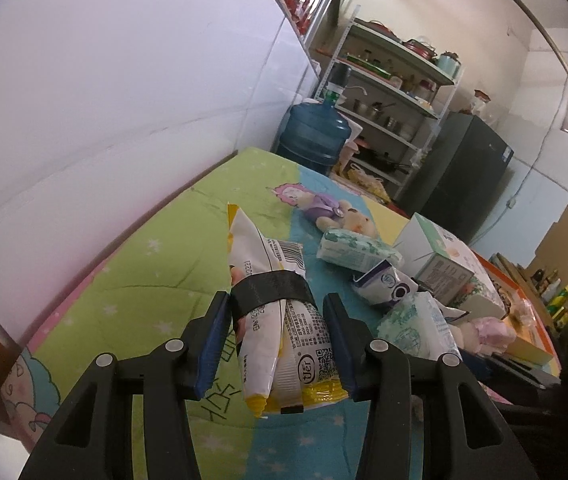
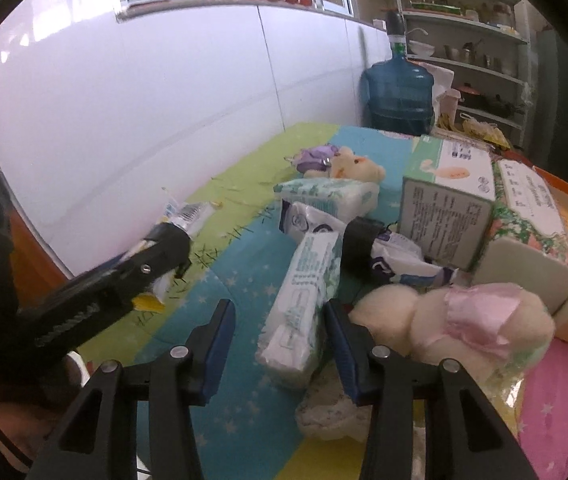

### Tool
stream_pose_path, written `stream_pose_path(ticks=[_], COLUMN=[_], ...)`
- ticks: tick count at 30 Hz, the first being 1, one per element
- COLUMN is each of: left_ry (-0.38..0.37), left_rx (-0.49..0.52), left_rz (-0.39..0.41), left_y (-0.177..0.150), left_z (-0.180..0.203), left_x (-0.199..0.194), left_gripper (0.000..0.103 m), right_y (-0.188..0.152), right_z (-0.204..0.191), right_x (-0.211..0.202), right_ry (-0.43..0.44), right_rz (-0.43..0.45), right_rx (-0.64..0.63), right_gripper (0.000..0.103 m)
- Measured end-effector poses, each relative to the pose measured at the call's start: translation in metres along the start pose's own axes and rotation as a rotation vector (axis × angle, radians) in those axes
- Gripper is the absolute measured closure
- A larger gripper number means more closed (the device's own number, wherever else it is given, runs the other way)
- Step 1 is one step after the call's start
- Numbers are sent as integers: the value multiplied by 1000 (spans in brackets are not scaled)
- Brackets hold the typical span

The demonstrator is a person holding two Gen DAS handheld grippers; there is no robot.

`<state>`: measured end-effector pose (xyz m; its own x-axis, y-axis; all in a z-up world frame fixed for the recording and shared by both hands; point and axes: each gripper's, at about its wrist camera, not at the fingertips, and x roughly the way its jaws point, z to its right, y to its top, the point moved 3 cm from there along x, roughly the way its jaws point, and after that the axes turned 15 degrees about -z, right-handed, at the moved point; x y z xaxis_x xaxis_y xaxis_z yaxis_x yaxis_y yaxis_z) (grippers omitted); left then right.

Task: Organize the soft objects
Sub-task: 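Lift the snack packet with the left tool while the right tool grasps a white tissue pack, then carry the snack packet and the tissue pack toward the orange box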

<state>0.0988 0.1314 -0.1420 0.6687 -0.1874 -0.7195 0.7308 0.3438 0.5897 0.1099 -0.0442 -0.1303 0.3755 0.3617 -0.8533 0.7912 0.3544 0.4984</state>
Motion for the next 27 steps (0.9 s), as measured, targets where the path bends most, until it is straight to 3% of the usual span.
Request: stream_pose_path(ticks=[1, 2, 6, 17, 27], left_ry=[-2, -3, -12, -13, -19], left_rx=[-2, -4, -6, 10, 41], left_rz=[-1, -2, -7, 8, 42], left_y=[0, -1, -3, -4, -6], left_z=[-2, -4, -6, -2, 12], left_x=[0, 1, 3, -3, -22], left_gripper=[54, 54, 54, 54, 54], right_y=[0, 1, 1, -3, -6], right_z=[0, 0, 3, 2, -3], right_x=[3, 6, 8, 0, -31], right_ry=[-5, -13, -30, -5, 12], right_rz=[-5, -9, -2, 23, 86], right_rx=[4, 9, 13, 6, -19], right_gripper=[69, 73, 81, 84, 84])
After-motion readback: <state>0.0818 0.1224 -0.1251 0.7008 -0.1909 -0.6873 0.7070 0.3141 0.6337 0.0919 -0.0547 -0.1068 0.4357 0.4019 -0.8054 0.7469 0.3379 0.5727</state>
